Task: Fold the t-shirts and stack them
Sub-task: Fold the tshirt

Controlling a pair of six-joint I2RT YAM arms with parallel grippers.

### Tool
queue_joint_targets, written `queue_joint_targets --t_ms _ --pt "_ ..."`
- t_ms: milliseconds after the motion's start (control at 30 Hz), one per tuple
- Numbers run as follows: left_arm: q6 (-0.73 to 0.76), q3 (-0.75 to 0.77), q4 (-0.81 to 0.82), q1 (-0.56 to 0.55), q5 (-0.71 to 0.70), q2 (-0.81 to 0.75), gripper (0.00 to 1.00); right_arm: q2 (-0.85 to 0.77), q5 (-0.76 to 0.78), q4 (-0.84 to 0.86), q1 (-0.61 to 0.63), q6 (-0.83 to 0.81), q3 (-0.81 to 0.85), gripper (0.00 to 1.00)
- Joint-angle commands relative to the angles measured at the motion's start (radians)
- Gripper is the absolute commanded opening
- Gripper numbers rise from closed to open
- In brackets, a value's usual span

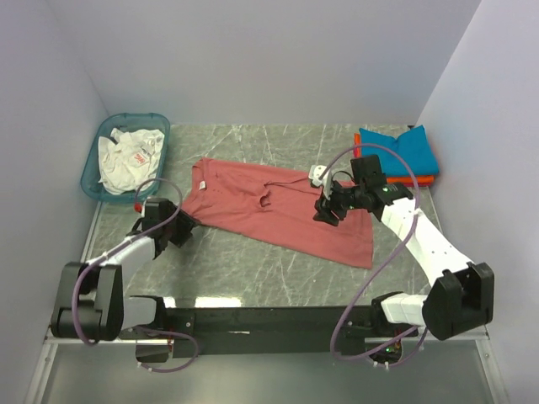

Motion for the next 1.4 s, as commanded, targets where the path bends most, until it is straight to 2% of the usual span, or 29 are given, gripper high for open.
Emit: queue_joint_targets --t_ms 0,200,367,533,567,633,833,933,1133,1233,1367 --pt "-0.010 0.069 0.061 -0.009 -0.080 0.070 0.57 0.019 -0.088 0.059 0.000 0.105 0.049 0.59" --pt "0.010 0.155 0.045 -0.009 -0.162 0.188 0.52 0.013 -0.076 0.053 -0.001 0.084 0.029 0.59" --pt "0.056 0.265 0.012 -0.007 -0.209 0.264 0.30 0.039 -0.068 0.042 -0.001 0.076 0.038 0.59" --pt "0.110 0.414 -0.050 -0.007 -0.237 0.372 0.16 0.077 -0.054 0.042 0.000 0.101 0.081 0.59" --pt "0.131 0.476 -0.066 -0.006 -0.252 0.391 0.11 0.086 -0.053 0.044 0.000 0.104 0.086 0.59" --pt "0.163 0.539 -0.104 -0.001 -0.260 0.454 0.08 0.095 -0.049 0.044 -0.001 0.115 0.101 0.59" --pt "0.226 0.808 -0.188 0.016 -0.231 0.650 0.05 0.137 0.001 0.077 -0.001 0.173 0.130 0.59" --pt "0.258 1.008 -0.251 0.016 -0.217 0.754 0.05 0.183 0.052 0.112 -0.001 0.229 0.152 0.58" --pt "0.285 1.295 -0.371 0.021 -0.208 0.952 0.04 0.247 0.144 0.160 0.000 0.340 0.208 0.58" --pt "0.286 1.377 -0.396 0.025 -0.205 1.011 0.05 0.276 0.165 0.153 0.000 0.340 0.231 0.58" --pt "0.311 1.434 -0.385 0.033 -0.200 1.038 0.06 0.286 0.118 0.084 0.012 0.264 0.245 0.58"
